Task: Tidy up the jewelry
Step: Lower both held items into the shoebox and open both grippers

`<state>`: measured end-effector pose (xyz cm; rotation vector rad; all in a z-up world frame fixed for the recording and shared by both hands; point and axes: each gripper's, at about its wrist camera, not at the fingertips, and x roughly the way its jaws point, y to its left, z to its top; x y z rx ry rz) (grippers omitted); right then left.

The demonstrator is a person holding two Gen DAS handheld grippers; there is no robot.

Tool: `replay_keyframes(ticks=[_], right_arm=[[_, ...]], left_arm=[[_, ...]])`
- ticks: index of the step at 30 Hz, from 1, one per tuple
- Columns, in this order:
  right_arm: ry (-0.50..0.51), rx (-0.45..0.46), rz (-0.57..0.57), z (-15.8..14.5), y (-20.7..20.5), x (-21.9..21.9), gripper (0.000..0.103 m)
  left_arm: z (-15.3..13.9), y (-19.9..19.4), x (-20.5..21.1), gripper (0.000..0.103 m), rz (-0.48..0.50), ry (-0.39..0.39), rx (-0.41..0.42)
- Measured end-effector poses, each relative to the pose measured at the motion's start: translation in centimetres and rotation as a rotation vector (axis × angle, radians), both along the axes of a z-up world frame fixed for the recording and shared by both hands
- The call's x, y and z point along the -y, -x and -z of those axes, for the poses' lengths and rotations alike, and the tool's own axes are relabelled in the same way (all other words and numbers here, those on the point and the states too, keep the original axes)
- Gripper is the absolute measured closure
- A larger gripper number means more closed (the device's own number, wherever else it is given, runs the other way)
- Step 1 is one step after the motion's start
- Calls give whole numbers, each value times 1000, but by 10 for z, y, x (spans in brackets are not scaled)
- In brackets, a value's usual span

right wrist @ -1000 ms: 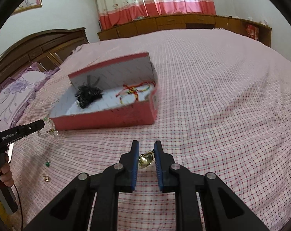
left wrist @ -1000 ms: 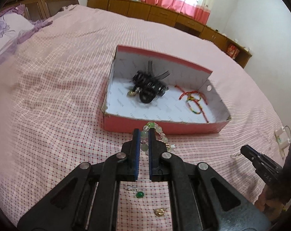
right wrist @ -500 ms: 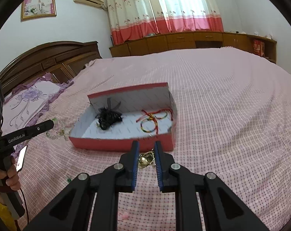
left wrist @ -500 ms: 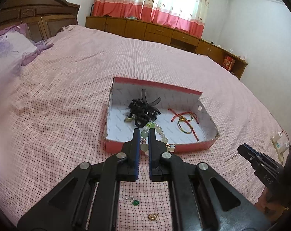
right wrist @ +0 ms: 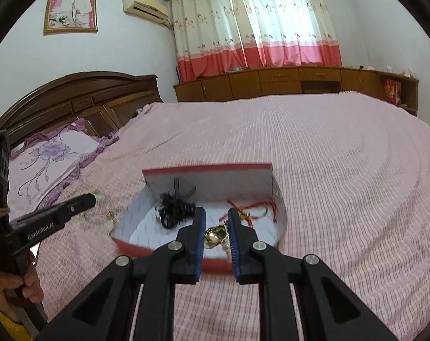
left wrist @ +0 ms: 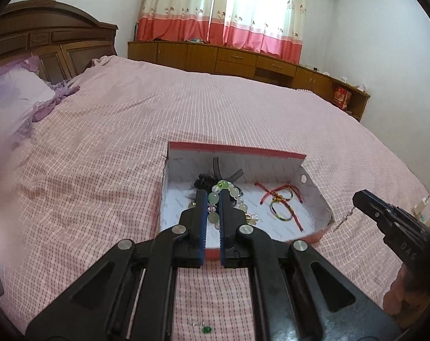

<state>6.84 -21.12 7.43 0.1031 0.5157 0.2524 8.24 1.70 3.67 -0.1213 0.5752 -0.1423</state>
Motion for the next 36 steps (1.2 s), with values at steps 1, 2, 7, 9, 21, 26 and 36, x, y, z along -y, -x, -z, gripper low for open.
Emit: replay_keyframes(ticks=[1, 2, 7, 9, 21, 26, 36], right_arm=[[4, 4, 3, 0, -5, -2, 85], [8, 7, 6, 0, -9, -3, 85], [16, 34, 26, 1, -24, -8, 85], [17, 34, 29, 4, -31, -9, 85], [44, 2, 44, 30, -69, -16, 85], [52, -41, 55, 49, -83, -14, 85], [44, -113, 48, 69, -92, -13, 81]], left_arm=[[0, -1, 1, 103, -6, -5, 8], [-1, -3, 2, 103, -16, -20, 20], [-3, -9, 6, 103, -34, -56, 80], [-3, -13, 6, 103, -36, -54, 96], [20, -45, 7, 103, -47, -44, 64], [34, -53, 7, 103, -52, -51, 33], [49, -60, 5, 103, -54, -52, -26]])
